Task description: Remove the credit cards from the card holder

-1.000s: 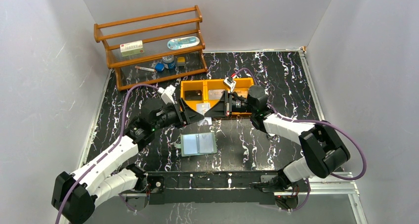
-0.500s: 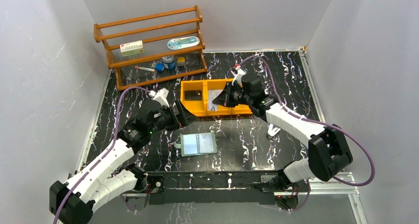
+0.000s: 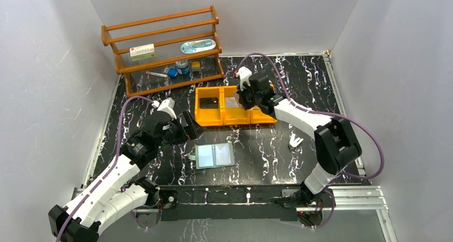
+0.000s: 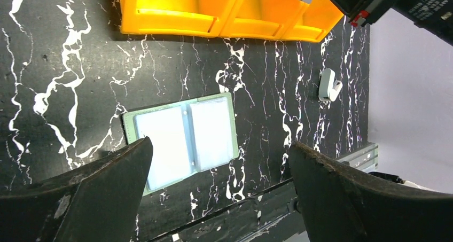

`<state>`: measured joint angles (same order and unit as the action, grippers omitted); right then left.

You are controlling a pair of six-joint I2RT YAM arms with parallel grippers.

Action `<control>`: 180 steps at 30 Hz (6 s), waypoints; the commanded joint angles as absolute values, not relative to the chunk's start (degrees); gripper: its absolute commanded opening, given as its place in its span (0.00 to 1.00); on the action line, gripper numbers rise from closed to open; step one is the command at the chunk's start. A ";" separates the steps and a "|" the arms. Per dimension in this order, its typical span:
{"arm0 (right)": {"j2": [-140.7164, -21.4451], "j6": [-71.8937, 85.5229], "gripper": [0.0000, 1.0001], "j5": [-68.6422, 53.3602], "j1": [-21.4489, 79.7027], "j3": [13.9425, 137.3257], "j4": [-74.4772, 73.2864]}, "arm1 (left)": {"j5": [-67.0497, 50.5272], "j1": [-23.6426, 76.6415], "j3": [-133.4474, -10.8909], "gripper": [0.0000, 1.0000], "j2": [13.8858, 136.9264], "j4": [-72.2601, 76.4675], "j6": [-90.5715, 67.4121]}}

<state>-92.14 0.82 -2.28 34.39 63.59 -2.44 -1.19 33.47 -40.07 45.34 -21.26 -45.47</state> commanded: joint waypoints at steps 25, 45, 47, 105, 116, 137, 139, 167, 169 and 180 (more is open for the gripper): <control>-113.53 -56.30 0.05 10.29 39.63 77.33 3.05 | 1.23 33.27 -42.25 0.98 40.25 -27.31 -43.94; -114.25 -54.59 0.32 10.05 40.43 76.91 1.67 | 1.84 33.22 -41.25 0.98 41.16 -27.77 -44.65; -113.94 -53.59 0.37 8.97 40.37 76.74 1.71 | 1.60 33.26 -41.29 0.98 41.51 -27.77 -44.65; -86.92 55.05 0.45 -18.07 48.21 45.78 -3.23 | -13.77 33.22 -37.49 0.79 62.84 -25.65 -42.06; -91.92 55.47 0.45 -18.62 49.00 45.70 -2.58 | -15.66 33.26 -36.03 0.75 67.76 -23.62 -40.79; -97.24 56.25 0.46 -17.84 50.18 49.92 -4.79 | -19.21 33.23 -30.37 0.35 73.20 -16.80 -40.74; -97.87 56.23 0.46 -18.84 50.60 51.10 -3.54 | -19.73 33.26 -30.47 0.32 73.13 -16.46 -40.75; -105.03 57.40 0.46 -35.87 53.81 59.21 11.88 | -15.12 33.24 -29.77 0.26 67.69 -18.51 -43.40; -104.01 57.39 0.46 -36.06 53.96 59.16 11.87 | -14.87 33.22 -29.61 0.26 67.57 -18.54 -43.61; -91.36 51.40 0.53 -4.92 50.62 54.94 -16.81 | -15.77 33.23 -30.14 0.27 68.05 -18.19 -42.76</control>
